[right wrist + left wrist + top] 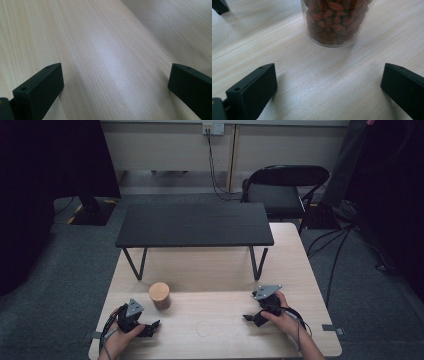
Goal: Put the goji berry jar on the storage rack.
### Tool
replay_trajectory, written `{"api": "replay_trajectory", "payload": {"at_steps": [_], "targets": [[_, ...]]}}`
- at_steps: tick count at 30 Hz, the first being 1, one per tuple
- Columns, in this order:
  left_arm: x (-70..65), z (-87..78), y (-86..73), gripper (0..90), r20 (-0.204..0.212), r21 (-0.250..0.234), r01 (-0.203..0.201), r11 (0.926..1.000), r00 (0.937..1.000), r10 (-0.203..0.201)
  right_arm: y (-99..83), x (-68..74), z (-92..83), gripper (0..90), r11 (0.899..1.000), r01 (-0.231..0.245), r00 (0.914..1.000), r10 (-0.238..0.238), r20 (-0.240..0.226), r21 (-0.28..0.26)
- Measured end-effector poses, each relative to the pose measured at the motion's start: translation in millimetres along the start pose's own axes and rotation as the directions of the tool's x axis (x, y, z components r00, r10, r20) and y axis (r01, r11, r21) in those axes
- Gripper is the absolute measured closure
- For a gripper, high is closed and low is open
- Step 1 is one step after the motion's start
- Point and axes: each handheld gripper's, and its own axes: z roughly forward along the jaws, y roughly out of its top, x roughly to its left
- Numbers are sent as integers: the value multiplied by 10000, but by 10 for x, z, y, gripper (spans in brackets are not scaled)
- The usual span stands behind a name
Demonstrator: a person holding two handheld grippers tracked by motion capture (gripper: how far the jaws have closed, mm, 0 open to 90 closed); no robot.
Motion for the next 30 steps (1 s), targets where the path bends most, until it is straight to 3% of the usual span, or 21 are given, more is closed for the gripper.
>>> {"api": "replay_trajectory", "payload": {"at_steps": [21,27,30], "targets": [[-31,4,0,0,-131,-27,158,9999,9998,-158,0,-1,0,0,10000,-1,10000,1,-4,1],[-8,-2,6,6,-77,-138,819,9965,9966,-820,0,-1,0,0,10000,-2,10000,2,-2,-1],[2,-10,25,11,7,-158,765,9969,9971,-765,0,-1,0,0,10000,-1,10000,1,-2,-3]]}}
